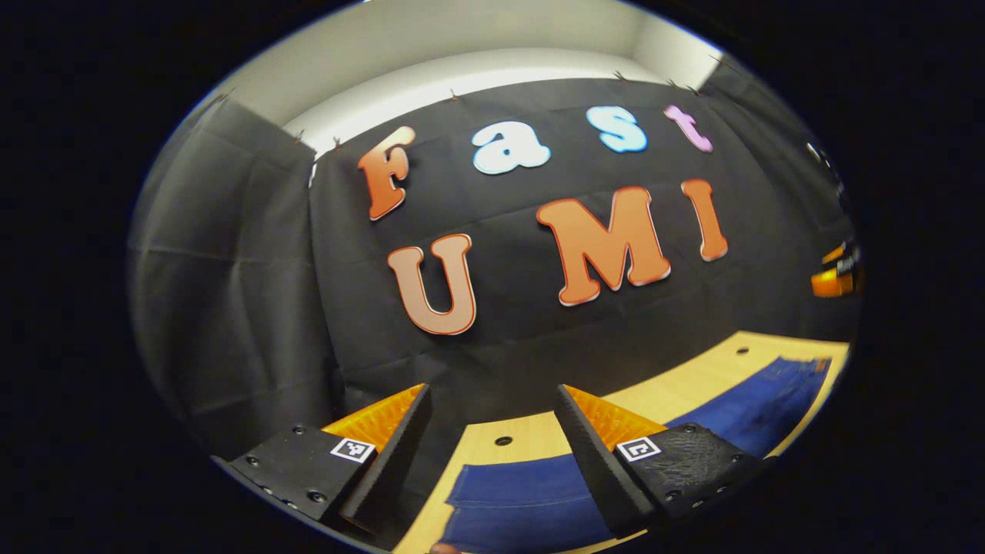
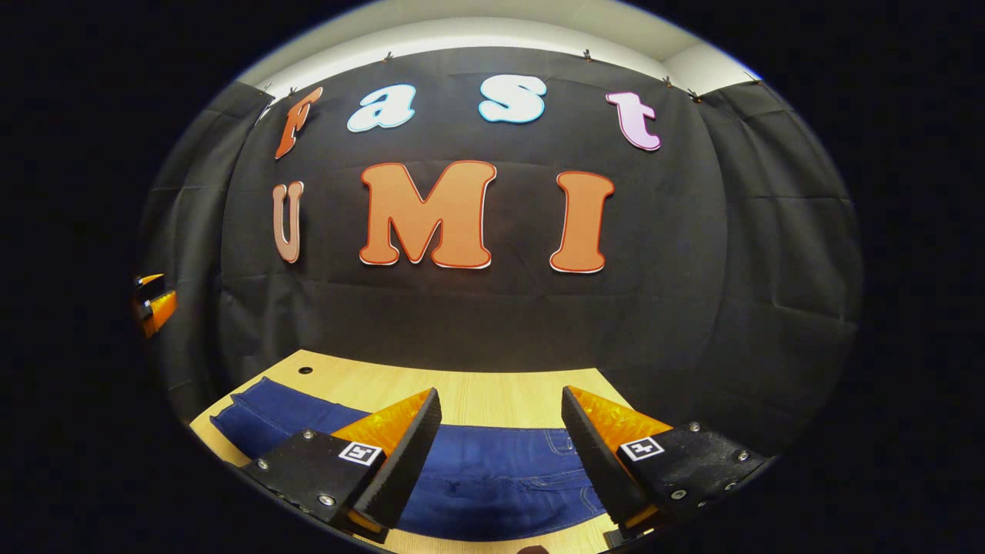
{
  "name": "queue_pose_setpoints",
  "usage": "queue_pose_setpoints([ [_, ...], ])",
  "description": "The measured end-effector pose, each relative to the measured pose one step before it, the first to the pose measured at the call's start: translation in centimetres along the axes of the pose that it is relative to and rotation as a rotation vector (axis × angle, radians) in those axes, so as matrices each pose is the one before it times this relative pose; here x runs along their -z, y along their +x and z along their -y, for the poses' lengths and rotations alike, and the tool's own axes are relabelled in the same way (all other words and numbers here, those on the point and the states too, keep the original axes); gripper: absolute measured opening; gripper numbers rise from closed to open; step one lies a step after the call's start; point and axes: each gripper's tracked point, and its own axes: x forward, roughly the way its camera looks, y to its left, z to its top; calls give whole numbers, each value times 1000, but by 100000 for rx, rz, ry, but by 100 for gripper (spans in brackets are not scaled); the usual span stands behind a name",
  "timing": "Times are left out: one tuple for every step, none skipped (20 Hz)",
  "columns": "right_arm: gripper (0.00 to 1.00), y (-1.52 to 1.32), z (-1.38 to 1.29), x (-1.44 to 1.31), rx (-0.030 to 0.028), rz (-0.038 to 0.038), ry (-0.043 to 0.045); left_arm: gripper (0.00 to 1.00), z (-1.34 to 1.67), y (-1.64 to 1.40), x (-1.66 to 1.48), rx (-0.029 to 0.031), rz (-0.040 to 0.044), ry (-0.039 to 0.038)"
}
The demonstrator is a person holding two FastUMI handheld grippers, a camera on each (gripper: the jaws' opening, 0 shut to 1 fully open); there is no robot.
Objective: Grasp the waist and the cuffs of the jeans and fold them to make the two legs overlap; first hold the waist and fold one-third of the jeans toward the cuffs, then hold the cuffs and fold the remaining one-third in the same direction to finish folding.
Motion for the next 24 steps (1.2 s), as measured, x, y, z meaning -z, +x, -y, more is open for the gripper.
queue_pose_setpoints([
  [96, 71, -270, 517, -654, -973, 734, 100, 975, -121, 1688, 3753, -2689, 4485],
  [96, 105, -164, 404, -701, -948, 868, 100, 1377, 9, 1803, 5410, -3513, 3656],
  [96, 35, -353, 454, -821, -1158, 601, 100, 1630, 17, 1849, 5801, -2199, 2949],
  [96, -23, -126, 504, -533, -1197, 162, 100, 1499, -158, 2031, 5449, -2735, 3571],
  [96, 102, -11, 549, -77, -1169, -305, 98, 953, -52, 2288, 3338, -3220, 5354],
  [96, -77, 102, 468, 210, -1072, -539, 98, 670, -162, 2211, 2114, -4275, 6419],
  [97, -125, 102, 530, 280, -1181, -504, 98, 997, 102, 1925, 3485, -3350, 6489],
  [97, -11, 157, 515, 191, -1505, -299, 98, 1293, 353, 1598, 3275, -2803, 7238],
  [96, 69, 52, 721, 139, -1922, -229, 98, 1585, 882, 1044, 3362, -2290, 7617],
  [96, -54, 70, 680, 45, -2237, -126, 98, 1580, 528, 866, 5086, -1511, 8016],
  [100, -153, -130, 720, -876, -2231, -220, 98, 2117, 191, 1046, 6216, -1525, 7427],
  [100, -293, -72, 547, -778, -1832, -728, 99, 2154, 372, 787, 5980, -1169, 6640],
  [97, -166, 11, 337, 99, -1339, -1532, 99, 2133, 382, 1169, 5355, -1695, 6271],
  [97, -289, 222, 242, 323, -808, -2303, 99, 1238, 799, 926, 3046, -1629, 6640],
  [97, -192, 272, 141, 552, -272, -2577, 98, 744, 439, 1006, 1619, -2100, 5827],
  [97, -205, 170, 50, 370, -189, -2537, 98, 816, 663, 1020, 2364, -2264, 3558],
  [97, -137, 66, 227, 250, -347, -2027, 98, 642, 791, 1169, 2790, -2410, 1891],
  [97, -95, 30, 105, -301, -357, -1046, 98, 492, 725, 886, 2447, -1777, 1030],
  [97, -110, -84, 196, -413, -538, 44, 98, 181, 493, 643, 1788, -1737, 796],
  [97, -39, -132, 193, -652, -798, 1109, 98, 98, 345, 336, 812, -984, 575],
  [97, -29, -204, 461, -1095, -1166, 1889, 98, -17, 253, 34, 1072, -544, 596],
  [97, -58, -264, 201, -983, -920, 1529, 98, 82, 312, 9, 1235, -603, 943],
  [98, 200, -113, 153, -2, -824, 643, 98, -20, 507, -59, 1195, -435, 1277],
  [97, 63, 80, 226, 398, -730, -288, 98, 343, 622, 89, 2356, -1026, 1205],
])
